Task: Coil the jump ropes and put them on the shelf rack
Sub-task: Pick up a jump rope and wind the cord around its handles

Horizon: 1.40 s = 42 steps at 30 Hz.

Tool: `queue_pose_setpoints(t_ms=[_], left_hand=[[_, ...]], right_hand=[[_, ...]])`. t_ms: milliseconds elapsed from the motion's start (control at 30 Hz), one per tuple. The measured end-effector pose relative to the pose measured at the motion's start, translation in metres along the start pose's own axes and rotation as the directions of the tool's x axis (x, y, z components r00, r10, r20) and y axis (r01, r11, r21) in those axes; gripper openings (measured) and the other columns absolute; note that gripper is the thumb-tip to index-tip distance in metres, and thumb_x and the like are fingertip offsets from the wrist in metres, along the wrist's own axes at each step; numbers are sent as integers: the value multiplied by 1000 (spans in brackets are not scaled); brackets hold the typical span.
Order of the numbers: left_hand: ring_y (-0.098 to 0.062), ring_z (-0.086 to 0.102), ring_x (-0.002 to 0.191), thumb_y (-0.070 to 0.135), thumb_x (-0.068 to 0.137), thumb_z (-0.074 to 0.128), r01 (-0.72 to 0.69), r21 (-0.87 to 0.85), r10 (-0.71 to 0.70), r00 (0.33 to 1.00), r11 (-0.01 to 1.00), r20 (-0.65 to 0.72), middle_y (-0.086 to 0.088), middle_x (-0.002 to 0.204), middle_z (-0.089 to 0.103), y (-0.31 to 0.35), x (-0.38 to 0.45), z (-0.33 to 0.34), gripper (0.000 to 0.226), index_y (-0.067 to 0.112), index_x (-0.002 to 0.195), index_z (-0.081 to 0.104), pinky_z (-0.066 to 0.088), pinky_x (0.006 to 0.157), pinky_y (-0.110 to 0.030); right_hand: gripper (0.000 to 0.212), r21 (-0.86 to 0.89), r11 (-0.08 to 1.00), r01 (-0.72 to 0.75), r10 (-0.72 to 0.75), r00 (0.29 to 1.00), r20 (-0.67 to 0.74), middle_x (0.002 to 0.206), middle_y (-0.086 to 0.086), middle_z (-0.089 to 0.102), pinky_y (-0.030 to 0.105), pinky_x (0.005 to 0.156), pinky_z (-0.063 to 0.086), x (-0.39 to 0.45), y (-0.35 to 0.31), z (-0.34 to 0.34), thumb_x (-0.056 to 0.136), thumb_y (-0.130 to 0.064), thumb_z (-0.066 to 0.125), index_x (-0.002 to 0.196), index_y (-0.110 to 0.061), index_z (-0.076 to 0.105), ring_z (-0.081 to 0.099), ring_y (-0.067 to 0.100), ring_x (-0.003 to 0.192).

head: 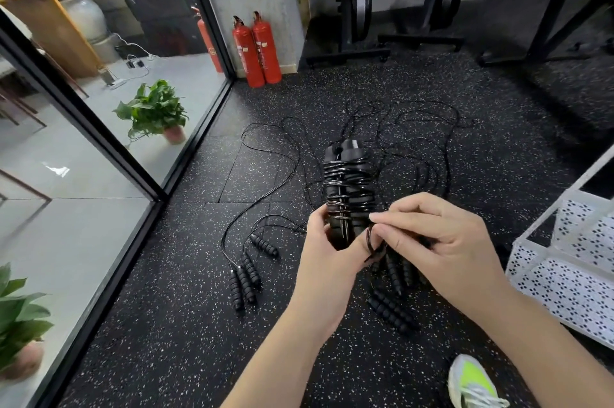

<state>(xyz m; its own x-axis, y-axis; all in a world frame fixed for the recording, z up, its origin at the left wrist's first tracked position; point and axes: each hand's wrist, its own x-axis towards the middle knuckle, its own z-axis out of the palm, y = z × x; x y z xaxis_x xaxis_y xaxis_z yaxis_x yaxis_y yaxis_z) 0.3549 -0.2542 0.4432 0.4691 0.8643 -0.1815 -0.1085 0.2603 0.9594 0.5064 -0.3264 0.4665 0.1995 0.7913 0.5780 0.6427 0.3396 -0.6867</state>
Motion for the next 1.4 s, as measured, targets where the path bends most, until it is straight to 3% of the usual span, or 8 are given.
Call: queue_pose_setpoints(t_ms=[167,333,500,667,800,1100,1267,1400], left_hand=[[-2,67,107,16,86,80,-113,268,126,991,957,-32,19,113,71,0,-9,5,66,39,136,44,54,93,-30],[-22,63,122,15,76,76,-93,170,79,993,981,91,3,125,69,4,-5,-6,80,42,143,41,46,110,-55],[-16,61,126,26,72,88,-127,217,100,986,968,132,7,131,67,5,-6,-8,93,33,148,35,46,111,-50],[-5,63,117,22,86,77,-210,338,171,975,918,139,21,122,66,7,-6,-3,69,36,143,41,50,106,-41],[-13,64,110,34,93,65,-223,379,191,974,898,121,23,117,63,-1,-6,-2,54,51,137,40,55,99,-47],[12,56,107,21,104,57,-272,432,279,959,860,47,32,113,61,-7,-7,5,44,37,138,34,41,87,-6],[-13,62,117,44,92,61,-146,164,142,989,976,32,13,122,69,-12,3,1,51,38,141,47,49,106,-47],[-26,59,129,24,96,58,-50,-119,63,992,992,113,-9,140,61,-6,6,2,51,25,146,45,50,105,-51]], right_hand=[[14,-99,991,87,-79,993,83,98,-9,71,16,82,53,3,1,-2,87,-19,77,101,-18,82,68,4,90],[20,-90,996,28,-24,998,53,99,-9,71,14,80,51,5,4,-6,90,-11,72,107,-18,80,68,4,89],[25,-57,998,29,-22,994,107,103,-10,70,14,82,51,4,4,-8,92,-9,69,114,-18,77,68,6,93],[26,-77,997,11,-1,991,133,105,-13,69,11,86,48,6,10,-11,92,-15,67,115,-19,77,66,4,99],[28,-66,998,7,4,988,157,103,-13,65,12,85,48,6,12,-11,91,-14,70,117,-21,75,65,8,97],[35,-96,993,66,-54,990,127,99,-8,62,13,83,47,4,15,-5,91,-7,70,125,-17,72,62,9,91],[38,-106,994,28,-15,992,123,100,-12,60,11,86,45,3,14,0,93,-12,69,130,-19,68,61,6,94],[37,-108,994,19,-5,991,133,98,-10,59,10,85,44,5,16,2,94,-12,68,131,-19,68,60,7,93]])
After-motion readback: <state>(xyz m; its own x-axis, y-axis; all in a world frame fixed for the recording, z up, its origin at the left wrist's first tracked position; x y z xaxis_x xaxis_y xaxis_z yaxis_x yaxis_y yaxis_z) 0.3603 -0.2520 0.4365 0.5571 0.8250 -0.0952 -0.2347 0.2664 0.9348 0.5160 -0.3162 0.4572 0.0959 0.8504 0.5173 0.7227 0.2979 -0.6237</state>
